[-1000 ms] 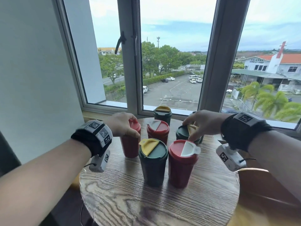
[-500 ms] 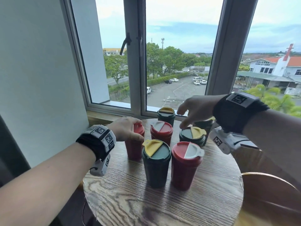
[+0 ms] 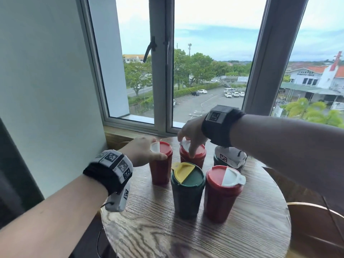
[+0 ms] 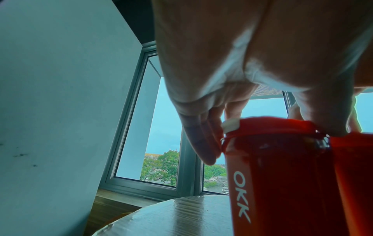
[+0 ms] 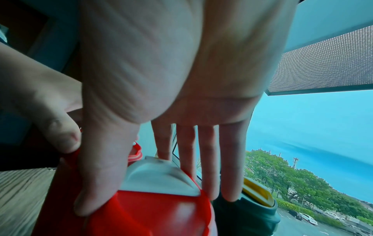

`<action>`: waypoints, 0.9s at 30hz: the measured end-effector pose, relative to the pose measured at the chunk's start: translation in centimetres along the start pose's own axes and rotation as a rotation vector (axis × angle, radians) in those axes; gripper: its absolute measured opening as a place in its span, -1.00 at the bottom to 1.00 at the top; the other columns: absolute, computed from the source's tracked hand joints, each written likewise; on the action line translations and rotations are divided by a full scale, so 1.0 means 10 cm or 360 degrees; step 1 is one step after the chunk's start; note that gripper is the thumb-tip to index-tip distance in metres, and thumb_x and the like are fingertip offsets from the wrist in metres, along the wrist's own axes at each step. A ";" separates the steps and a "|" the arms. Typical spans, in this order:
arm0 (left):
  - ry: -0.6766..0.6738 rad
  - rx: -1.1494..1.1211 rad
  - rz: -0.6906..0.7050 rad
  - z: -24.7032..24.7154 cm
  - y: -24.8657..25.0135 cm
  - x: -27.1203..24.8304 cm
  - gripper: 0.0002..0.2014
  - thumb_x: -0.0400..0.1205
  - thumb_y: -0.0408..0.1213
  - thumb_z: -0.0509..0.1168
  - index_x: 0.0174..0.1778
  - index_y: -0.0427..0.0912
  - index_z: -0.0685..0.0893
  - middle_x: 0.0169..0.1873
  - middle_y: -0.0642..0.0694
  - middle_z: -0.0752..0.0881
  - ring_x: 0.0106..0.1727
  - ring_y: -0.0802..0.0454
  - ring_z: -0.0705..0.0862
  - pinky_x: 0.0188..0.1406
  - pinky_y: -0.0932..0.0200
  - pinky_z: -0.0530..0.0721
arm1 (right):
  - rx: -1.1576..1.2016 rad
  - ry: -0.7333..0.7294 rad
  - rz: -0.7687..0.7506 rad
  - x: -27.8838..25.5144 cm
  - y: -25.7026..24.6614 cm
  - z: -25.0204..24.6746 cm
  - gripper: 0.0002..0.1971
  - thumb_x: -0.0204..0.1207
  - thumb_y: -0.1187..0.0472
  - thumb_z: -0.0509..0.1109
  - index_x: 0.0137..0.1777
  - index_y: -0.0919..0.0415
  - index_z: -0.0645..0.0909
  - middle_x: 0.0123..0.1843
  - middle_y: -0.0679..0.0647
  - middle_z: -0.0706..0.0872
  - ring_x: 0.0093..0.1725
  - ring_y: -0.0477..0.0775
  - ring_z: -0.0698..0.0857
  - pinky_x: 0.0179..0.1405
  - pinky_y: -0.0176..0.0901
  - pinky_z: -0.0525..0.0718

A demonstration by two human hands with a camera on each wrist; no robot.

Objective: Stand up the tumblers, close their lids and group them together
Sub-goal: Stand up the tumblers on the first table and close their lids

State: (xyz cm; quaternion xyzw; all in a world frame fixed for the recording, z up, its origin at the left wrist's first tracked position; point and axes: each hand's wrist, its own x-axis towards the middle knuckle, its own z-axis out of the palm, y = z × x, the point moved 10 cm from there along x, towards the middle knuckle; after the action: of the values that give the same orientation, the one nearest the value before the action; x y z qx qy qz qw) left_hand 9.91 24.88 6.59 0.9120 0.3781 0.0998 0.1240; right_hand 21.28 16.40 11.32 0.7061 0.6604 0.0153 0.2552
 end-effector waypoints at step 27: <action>-0.0246 -0.0294 0.0039 0.04 -0.03 0.01 -0.20 0.48 0.06 0.55 0.60 -0.16 0.45 0.24 -0.20 0.71 0.06 -0.11 0.78 -0.05 -0.15 0.83 | 0.0083 0.0067 0.0207 0.23 0.39 0.11 -0.47 0.68 -0.23 0.34 0.19 0.25 0.81 -0.30 0.05 0.81 -0.32 0.02 0.80 -0.21 -0.13 0.75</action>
State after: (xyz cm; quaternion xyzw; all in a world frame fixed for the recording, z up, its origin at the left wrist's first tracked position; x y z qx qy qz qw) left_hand 9.92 25.13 6.09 0.9062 0.3456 0.0651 0.2350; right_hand 25.58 18.17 11.10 0.7534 0.6186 0.0295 0.2213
